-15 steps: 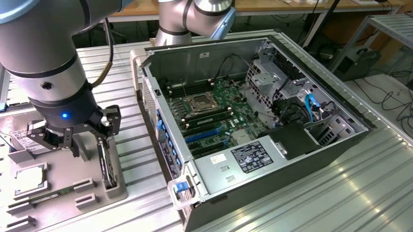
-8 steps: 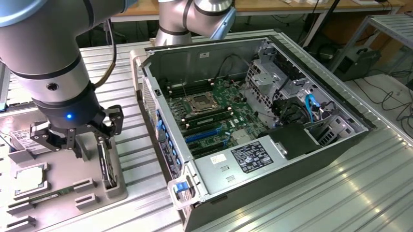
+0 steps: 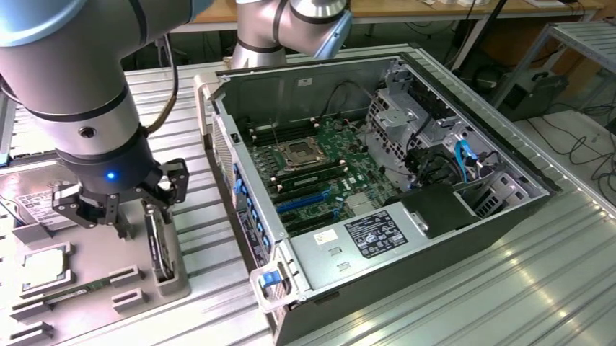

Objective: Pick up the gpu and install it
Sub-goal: 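Pick up the gpu and move the gpu toward the slot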

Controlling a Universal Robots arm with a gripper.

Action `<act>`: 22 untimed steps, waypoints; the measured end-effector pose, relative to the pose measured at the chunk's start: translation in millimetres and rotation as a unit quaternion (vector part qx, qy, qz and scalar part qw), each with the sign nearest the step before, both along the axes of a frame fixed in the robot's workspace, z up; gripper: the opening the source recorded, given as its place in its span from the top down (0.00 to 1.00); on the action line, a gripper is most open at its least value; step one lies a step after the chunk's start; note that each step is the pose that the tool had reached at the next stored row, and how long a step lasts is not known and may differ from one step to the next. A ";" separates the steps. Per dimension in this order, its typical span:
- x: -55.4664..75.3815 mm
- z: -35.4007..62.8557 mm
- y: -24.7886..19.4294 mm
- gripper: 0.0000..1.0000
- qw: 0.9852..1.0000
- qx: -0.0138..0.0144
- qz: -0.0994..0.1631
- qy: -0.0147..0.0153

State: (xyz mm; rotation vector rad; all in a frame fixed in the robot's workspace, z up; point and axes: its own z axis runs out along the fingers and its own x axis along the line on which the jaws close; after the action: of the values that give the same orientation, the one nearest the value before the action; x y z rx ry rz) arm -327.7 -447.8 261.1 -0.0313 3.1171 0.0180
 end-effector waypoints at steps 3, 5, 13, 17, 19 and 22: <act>2.2 -6.7 -6.2 0.40 1.000 0.000 0.000 0.000; 2.8 -10.4 -7.7 0.40 1.000 -0.001 0.000 0.000; 3.2 -27.1 -8.8 0.40 1.000 0.000 0.000 0.000; 3.2 -33.6 -9.3 0.40 1.000 0.000 0.000 0.000; 3.2 -33.6 -9.3 0.40 1.000 0.000 0.000 0.000; 3.2 -33.7 -9.2 0.40 1.000 0.000 0.000 0.000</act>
State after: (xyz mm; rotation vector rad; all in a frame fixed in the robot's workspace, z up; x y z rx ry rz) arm -324.5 -457.1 227.4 -0.0313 3.1171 0.0166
